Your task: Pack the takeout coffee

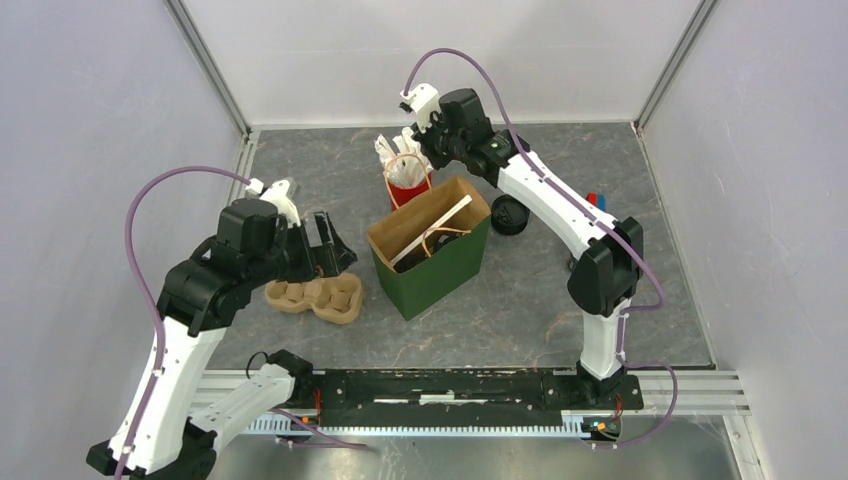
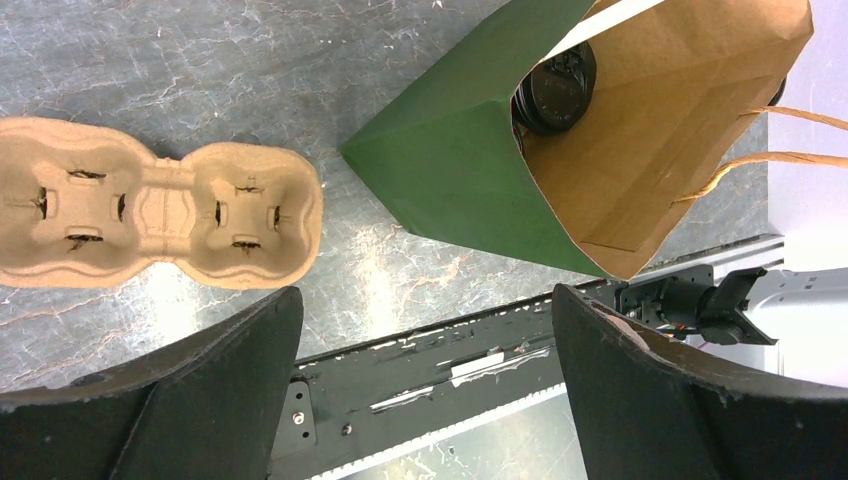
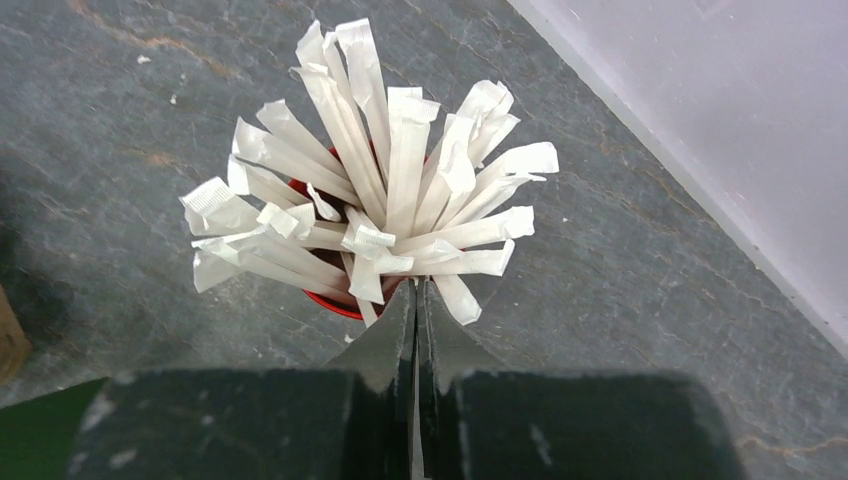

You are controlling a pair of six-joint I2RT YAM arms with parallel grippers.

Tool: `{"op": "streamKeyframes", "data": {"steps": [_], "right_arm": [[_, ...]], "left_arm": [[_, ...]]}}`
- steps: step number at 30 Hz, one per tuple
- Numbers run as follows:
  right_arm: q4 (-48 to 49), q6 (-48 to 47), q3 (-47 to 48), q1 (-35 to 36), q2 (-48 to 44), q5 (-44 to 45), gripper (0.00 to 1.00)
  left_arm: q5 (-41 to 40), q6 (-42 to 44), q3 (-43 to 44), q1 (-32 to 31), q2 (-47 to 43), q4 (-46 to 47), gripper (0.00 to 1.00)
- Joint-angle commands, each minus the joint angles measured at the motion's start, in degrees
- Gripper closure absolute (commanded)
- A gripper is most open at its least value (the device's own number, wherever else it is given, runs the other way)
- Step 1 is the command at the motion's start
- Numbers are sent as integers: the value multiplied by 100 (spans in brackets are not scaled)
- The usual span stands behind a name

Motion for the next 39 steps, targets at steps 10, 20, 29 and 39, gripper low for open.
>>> {"op": "streamKeyframes", "data": {"steps": [10,20,29,39], "right_arm": [[312,-90,261,12,-498,-49,99],[406,-162,-37,12,-693,-201,100],[136,-5,642,11,-784,-184,100],[484,-1,-234,6,-2065,-216,100]], "left_arm": [[-134,262,18,22,-39,64,0],[-106,235,28,15,-28,82,0],[-114,212,20,21,-64,82,0],[-61,233,62,22,77,112,0]]}}
